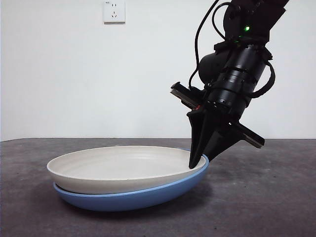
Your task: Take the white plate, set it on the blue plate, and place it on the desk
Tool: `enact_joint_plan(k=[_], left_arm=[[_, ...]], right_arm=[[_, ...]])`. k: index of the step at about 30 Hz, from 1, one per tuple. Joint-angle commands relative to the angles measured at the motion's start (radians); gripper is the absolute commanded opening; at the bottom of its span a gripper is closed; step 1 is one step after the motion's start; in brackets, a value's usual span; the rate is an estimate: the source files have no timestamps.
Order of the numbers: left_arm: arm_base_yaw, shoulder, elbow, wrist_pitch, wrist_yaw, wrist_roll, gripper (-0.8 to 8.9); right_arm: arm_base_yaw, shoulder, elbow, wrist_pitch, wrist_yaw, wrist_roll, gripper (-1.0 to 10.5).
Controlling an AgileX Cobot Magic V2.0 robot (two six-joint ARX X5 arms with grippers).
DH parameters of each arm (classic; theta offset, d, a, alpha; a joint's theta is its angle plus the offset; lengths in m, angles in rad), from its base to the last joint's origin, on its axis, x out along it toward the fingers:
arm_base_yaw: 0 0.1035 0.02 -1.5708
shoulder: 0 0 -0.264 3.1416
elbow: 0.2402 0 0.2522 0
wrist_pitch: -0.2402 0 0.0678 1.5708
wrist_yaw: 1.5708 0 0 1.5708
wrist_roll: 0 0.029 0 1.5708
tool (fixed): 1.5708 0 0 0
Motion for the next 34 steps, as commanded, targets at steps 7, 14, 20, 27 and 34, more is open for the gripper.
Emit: enact_joint_plan(k=[7,14,20,27,34], left_arm=[[-0.009,0.004,0.011,0.011,-0.002,0.008,6.26],[-0.009,0.004,0.011,0.011,-0.002,0.008,6.26],[-0.009,0.004,0.011,0.011,-0.002,0.007,6.26],[-0.009,0.004,0.011,0.01,-0.002,0.005,6.26],[-0.009,0.004,0.011,0.01,-0.002,0.005,6.26]], right_arm=[[-0.005,0.016,0.019,0.003,0.044,-0.002,0.1],[-0.012,0.016,0.019,-0.01,0.05,-0.016,0.1],[-0.012,0.016,0.019,-0.015,0.069,-0.02,0.1],[-0.012,0.016,0.019,-0.01,0.088,-0.043,2.1],[-0.03,-0.016,0.036,-0.053,0.161,-0.065,4.4]])
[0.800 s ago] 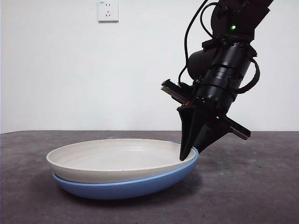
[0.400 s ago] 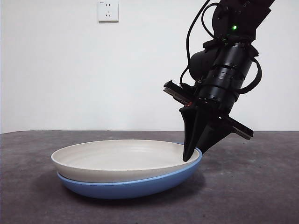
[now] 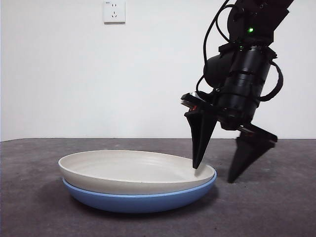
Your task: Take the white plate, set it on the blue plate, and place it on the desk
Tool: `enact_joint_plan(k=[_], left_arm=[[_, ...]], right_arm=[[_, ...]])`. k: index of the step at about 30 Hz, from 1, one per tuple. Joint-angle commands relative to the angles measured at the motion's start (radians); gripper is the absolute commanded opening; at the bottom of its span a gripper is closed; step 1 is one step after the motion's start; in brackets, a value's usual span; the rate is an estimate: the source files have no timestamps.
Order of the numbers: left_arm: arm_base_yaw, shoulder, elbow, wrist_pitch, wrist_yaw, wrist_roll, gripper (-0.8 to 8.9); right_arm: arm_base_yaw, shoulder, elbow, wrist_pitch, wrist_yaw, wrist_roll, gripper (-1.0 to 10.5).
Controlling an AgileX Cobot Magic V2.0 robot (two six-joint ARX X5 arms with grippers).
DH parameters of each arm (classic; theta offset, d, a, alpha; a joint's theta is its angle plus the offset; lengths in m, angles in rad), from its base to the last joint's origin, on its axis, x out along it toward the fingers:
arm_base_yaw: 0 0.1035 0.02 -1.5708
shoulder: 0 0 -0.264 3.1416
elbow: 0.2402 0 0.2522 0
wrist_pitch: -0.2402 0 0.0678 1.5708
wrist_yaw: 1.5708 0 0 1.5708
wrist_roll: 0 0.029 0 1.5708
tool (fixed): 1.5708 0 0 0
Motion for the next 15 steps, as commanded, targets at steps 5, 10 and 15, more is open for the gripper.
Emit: enact_joint_plan(k=[5,10,15], left_arm=[[-0.009,0.004,0.011,0.011,-0.002,0.004,6.26],[-0.009,0.004,0.011,0.011,-0.002,0.001,6.26],[-0.009,0.004,0.011,0.011,-0.002,-0.001,6.26]], right_arm=[[-0.012,-0.105,0.088,-0.094,0.103,-0.061,6.3],[-0.013,-0.262,0.129,-0.168,0.15,-0.109,6.9],[-0.013,-0.459,0.13,-0.219,0.167,-0.127,6.9]])
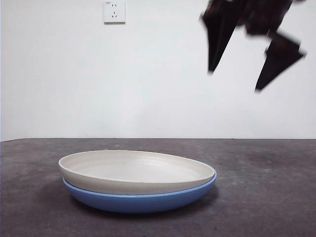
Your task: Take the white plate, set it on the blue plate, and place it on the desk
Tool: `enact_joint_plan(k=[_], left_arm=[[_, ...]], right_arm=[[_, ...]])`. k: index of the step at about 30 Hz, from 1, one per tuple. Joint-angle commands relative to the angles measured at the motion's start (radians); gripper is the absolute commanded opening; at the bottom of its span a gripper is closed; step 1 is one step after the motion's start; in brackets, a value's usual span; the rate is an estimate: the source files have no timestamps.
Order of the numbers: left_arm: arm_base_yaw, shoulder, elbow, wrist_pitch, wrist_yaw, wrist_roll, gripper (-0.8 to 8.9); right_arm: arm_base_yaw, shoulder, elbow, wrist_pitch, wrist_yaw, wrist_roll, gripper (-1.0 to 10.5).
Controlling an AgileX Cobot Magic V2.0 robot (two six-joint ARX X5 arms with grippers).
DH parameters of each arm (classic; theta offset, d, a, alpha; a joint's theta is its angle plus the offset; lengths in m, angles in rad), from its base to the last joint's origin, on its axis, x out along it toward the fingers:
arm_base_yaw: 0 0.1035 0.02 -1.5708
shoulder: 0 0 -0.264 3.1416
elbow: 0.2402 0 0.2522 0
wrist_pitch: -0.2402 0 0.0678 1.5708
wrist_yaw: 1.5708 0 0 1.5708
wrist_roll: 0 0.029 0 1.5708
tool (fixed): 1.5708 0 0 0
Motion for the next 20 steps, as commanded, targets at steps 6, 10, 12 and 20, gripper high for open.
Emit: enact_joint_plan(k=[6,10,12,20], left_arm=[[-0.009,0.004,0.011,0.011,-0.002,-0.002,6.26],[-0.009,0.004,0.011,0.011,-0.002,-0.003,6.26],[-0.009,0.004,0.011,0.011,-0.002,-0.003,6.26],[-0.009,0.004,0.011,0.011,-0.002,-0.003,6.26]], right_arm=[[0.006,-0.291,0.019,-0.094,0.06,-0.031,6.9],[0.006,-0.423,0.019,-0.151,0.068,-0.031,6.9],[0.006,-0.481,0.019,-0.175,0.068,-0.031,6.9],[0.006,-0.677,0.019,-0.264,0.068,-0.031,6.9]])
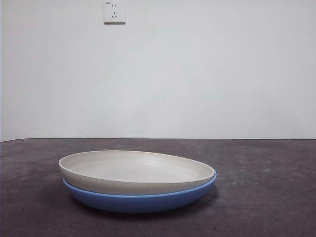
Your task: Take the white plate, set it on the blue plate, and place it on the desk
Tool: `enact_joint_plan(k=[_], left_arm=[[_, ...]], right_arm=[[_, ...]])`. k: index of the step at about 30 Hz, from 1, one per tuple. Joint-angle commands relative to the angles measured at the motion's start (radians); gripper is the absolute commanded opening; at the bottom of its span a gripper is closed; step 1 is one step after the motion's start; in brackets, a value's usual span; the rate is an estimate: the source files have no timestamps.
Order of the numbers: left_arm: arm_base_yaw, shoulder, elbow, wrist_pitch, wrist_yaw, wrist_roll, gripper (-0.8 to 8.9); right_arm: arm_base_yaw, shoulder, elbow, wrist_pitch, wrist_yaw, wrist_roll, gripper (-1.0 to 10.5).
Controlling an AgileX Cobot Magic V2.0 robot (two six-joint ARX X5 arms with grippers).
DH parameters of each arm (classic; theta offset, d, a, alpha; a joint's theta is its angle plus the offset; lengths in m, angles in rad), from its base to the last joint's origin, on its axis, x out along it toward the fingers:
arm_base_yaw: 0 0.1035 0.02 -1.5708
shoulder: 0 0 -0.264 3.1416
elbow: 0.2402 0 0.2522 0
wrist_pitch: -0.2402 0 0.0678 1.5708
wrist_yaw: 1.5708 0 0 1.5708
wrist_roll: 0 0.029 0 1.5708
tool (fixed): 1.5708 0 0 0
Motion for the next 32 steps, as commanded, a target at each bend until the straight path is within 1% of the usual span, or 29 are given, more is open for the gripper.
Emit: enact_joint_plan(k=[1,9,16,17,18,19,20,21,22,23,24,32], left_arm=[[-0.009,0.004,0.012,0.011,-0.002,-0.003,6.26],[-0.009,0.004,0.012,0.011,-0.002,-0.003,6.26],[-0.009,0.004,0.012,0.011,-0.002,-0.002,6.1],[-0.009,0.004,0.012,0.011,-0.002,-0.002,5.82],[-0.009,0.004,0.012,0.011,-0.002,-0.002,5.43],[-0.009,0.004,0.012,0.011,-0.002,-0.002,4.53],[-0.009,0.004,0.012,0.01,-0.002,-0.003,3.12],[-0.009,0.004,0.012,0.008,-0.002,-0.003,1.4],[-0.009,0.004,0.012,0.007,-0.002,-0.002,-0.02],[-0.009,0.004,0.012,0.01,-0.002,-0.003,0.22],[-0.009,0.004,0.012,0.011,-0.002,-0.003,0.26],[-0.009,0.004,0.012,0.011,-0.002,-0.002,0.26]], right_arm=[[0.006,-0.047,0.019,-0.055,0.004,-0.008,6.9],[0.006,-0.184,0.019,-0.06,0.004,-0.008,6.9],[0.005,-0.218,0.019,-0.058,0.003,-0.006,6.8],[0.006,-0.218,0.019,-0.058,0.003,-0.004,6.5],[0.006,-0.218,0.019,-0.059,0.003,-0.005,5.9],[0.006,-0.218,0.019,-0.059,0.002,-0.006,4.3],[0.006,-0.217,0.019,-0.059,0.002,-0.007,2.2],[0.006,-0.217,0.019,-0.058,0.003,-0.006,0.3],[0.006,-0.217,0.019,-0.056,0.004,-0.008,0.1],[0.005,-0.217,0.019,-0.052,0.003,-0.008,0.2],[0.006,-0.217,0.019,-0.05,0.003,-0.006,0.2],[0.006,-0.218,0.019,-0.011,-0.003,-0.007,0.2]])
